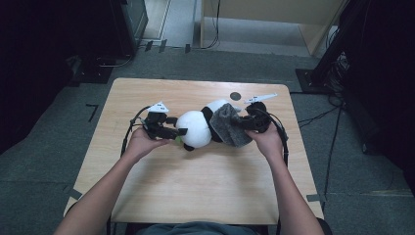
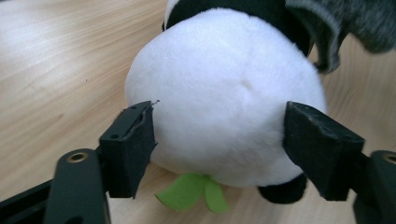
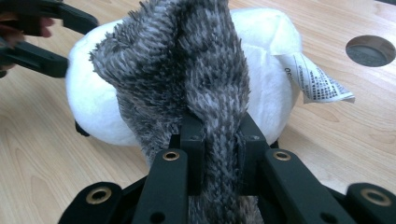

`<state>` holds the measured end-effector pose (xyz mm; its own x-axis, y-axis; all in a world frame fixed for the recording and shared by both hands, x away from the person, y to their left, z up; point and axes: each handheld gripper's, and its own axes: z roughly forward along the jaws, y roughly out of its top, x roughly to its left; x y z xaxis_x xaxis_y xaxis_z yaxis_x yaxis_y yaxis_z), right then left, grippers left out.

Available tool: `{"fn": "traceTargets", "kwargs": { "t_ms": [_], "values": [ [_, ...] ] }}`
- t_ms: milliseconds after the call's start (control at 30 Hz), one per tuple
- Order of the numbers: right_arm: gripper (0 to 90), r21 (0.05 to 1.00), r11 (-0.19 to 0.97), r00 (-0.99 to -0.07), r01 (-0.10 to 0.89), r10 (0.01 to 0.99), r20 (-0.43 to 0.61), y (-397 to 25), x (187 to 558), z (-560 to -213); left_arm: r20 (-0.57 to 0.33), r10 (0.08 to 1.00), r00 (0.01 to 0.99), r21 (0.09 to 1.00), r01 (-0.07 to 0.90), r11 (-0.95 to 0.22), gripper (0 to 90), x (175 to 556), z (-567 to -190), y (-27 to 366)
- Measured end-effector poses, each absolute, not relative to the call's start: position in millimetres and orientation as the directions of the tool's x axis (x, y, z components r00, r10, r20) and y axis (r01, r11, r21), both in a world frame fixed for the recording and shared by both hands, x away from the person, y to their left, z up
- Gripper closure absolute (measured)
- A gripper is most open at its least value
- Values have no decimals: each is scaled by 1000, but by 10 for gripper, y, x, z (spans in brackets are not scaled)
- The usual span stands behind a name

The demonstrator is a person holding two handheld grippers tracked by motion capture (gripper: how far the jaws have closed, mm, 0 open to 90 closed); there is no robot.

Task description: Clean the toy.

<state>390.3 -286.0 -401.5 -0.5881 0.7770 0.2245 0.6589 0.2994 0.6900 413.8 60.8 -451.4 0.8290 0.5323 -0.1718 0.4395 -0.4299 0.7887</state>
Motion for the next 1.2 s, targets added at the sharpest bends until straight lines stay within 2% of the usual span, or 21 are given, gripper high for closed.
{"fn": "traceTargets", "kwargs": {
  "t_ms": [100,400,633,733,933,1033,1200],
  "values": [
    [779,676,314,-593,666,773,225,-2856,3920,-4036,-170,493,853,800,411,-437,195,4197,-4562,594],
    [781,658,324,-596,680,767,238,-2874,3974,-4089,-222,430,875,781,423,-458,30,4359,-4723,517],
    [782,663,328,-598,673,769,227,-2863,4012,-4124,-259,395,881,779,433,-454,11,4382,-4842,458],
    [782,666,325,-593,672,774,221,-2854,4013,-4127,-254,392,884,777,428,-462,90,4374,-4828,466],
    [783,672,304,-581,675,781,230,-2870,4006,-4111,-220,426,878,771,424,-475,365,4245,-4750,425],
    [786,684,295,-580,667,782,229,-2880,3966,-4062,-219,438,872,765,432,-478,474,4182,-4690,409],
    [790,739,258,-602,622,762,240,-2841,3824,-3873,-235,454,860,771,449,-452,565,4075,-4557,357]
  ]
}}
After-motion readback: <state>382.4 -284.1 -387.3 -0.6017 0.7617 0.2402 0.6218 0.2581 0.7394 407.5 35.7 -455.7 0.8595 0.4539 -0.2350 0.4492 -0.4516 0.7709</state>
